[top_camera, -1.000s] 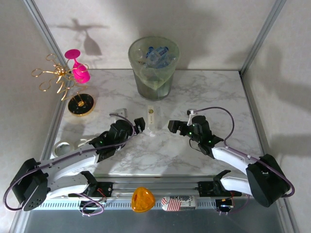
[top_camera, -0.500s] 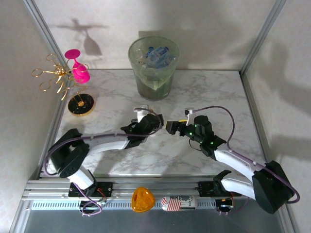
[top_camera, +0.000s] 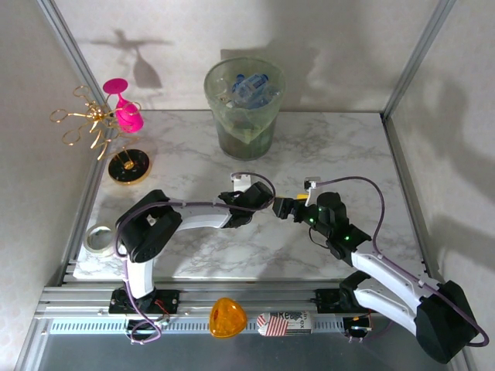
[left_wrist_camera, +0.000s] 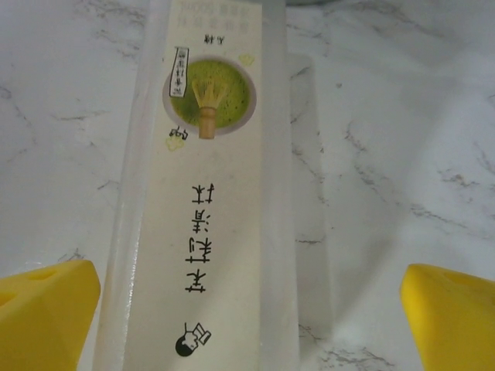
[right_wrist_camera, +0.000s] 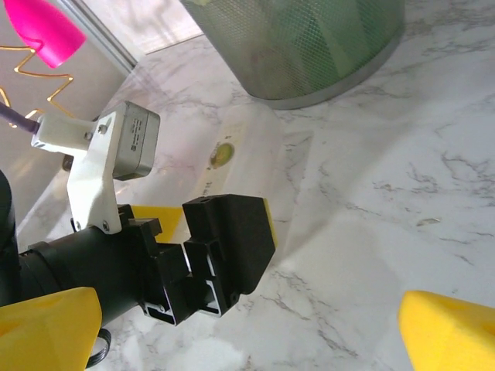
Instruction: Put the plastic bottles in the bin
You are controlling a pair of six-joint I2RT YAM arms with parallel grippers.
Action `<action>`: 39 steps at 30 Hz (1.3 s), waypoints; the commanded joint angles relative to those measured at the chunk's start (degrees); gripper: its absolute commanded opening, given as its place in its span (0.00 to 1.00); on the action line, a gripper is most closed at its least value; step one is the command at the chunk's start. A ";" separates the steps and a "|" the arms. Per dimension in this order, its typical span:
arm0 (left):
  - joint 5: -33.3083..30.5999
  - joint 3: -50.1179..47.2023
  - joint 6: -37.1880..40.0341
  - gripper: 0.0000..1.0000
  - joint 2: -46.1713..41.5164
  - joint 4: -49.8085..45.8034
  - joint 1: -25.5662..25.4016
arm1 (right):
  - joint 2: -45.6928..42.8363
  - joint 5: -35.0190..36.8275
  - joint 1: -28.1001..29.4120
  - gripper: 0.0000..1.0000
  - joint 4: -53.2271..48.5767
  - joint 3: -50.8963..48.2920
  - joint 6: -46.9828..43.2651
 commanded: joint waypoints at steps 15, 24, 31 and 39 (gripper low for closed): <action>-0.10 0.11 -1.29 0.70 2.94 0.72 0.88 | -1.14 2.70 0.47 0.99 -0.84 -0.17 -1.67; -3.43 -7.40 -1.62 0.56 -6.09 4.45 0.79 | -0.31 3.19 0.52 0.99 1.24 -0.55 -0.55; -4.07 -17.79 -1.46 0.55 -21.03 9.58 0.79 | 1.39 3.00 0.46 0.99 4.09 -0.37 0.33; -5.10 -24.78 1.44 0.52 -40.39 11.86 3.11 | 4.65 0.97 0.46 0.99 7.87 0.63 1.29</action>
